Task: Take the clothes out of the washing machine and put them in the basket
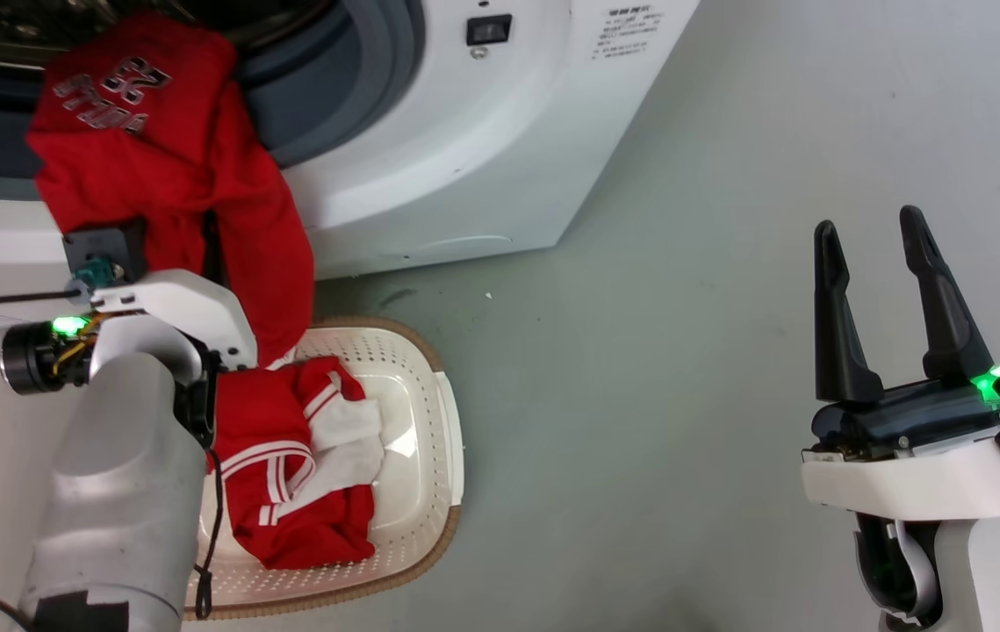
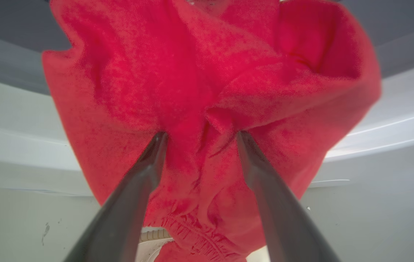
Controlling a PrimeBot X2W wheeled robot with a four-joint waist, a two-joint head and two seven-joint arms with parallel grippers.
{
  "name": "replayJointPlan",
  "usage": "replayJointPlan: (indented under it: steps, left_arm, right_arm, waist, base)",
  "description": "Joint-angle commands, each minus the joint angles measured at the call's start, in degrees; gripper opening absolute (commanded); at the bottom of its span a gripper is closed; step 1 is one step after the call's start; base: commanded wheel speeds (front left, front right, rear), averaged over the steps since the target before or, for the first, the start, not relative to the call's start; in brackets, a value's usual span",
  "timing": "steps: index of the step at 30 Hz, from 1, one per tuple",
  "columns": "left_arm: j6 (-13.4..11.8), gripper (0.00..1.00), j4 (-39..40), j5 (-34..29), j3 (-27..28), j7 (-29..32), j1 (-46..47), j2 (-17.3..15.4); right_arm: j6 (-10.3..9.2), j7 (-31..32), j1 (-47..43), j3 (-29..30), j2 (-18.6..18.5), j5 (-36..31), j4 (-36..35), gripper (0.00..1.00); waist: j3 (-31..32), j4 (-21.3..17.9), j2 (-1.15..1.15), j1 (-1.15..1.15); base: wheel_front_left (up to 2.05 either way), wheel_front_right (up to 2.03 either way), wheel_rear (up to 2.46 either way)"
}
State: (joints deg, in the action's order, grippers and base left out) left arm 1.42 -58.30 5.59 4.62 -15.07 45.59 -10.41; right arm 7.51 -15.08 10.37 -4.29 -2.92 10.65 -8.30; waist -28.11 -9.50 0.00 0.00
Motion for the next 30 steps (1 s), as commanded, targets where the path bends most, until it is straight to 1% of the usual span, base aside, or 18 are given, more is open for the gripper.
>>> replayJointPlan:
  steps: [1,8,9,10,11,16,22,27,30]
  left_arm:
    - [-0.5,1.0,-0.9,-0.3,0.1,-0.1,1.5,-0.6]
    - [-1.0,1.0,-2.4,-0.4,0.0,-0.2,6.9,-1.7]
    - [-0.7,1.0,-2.5,-0.3,-0.1,-0.2,7.0,-1.6]
    - [-0.6,0.24,-2.5,-0.2,-0.1,-0.2,7.0,-1.6]
    - [-0.5,0.0,-2.5,-0.1,0.0,-0.3,7.0,-1.5]
    - [0.4,0.0,-2.6,0.1,-0.1,-0.3,5.7,-1.4]
    - [1.2,0.0,-1.9,0.6,0.0,-0.2,1.5,-0.2]
    - [2.5,0.0,2.8,0.3,-0.2,-0.1,-4.7,1.7]
    - [3.6,0.0,6.0,0.6,0.0,-0.1,-8.4,1.9]
  right_arm:
    - [-0.04,-0.1,1.0,0.1,0.1,0.4,-0.3,1.0]
    - [-0.04,-0.1,2.0,0.5,0.1,0.9,-0.8,1.0]
    - [-0.04,-0.1,2.1,0.5,0.1,0.9,-0.7,1.0]
    - [-0.04,-0.1,2.1,0.5,0.1,0.8,-0.6,1.0]
    - [-0.04,-0.1,2.1,0.4,0.1,0.8,-0.5,1.0]
    - [-0.04,-0.1,2.2,0.2,0.1,0.8,-0.1,1.0]
    - [-0.04,-0.1,0.6,0.0,0.1,0.5,0.5,1.0]
    - [-0.04,-0.1,-1.5,-0.1,0.1,0.2,1.3,1.0]
    - [-0.04,-0.1,-2.7,-0.7,0.1,-0.1,1.9,1.0]
  waist:
    - [-1.9,-1.4,0.0,0.0]
    - [-4.1,-2.0,0.0,0.0]
    - [-4.1,-1.9,0.0,0.0]
    - [-4.1,-1.9,0.0,0.0]
    - [-4.0,-1.8,0.0,0.0]
    - [-3.0,-1.3,0.0,0.0]
    - [0.0,-0.7,0.0,0.0]
    - [4.6,0.4,0.0,0.0]
    - [7.2,0.7,0.0,0.0]
  base:
    - [0.0,0.0,0.0]
    - [0.0,0.0,0.0]
    - [0.0,0.0,0.0]
    - [0.0,0.0,0.0]
    - [0.0,0.0,0.0]
    - [0.0,0.0,0.0]
    - [0.0,0.0,0.0]
    - [0.0,0.0,0.0]
    - [0.0,0.0,0.0]
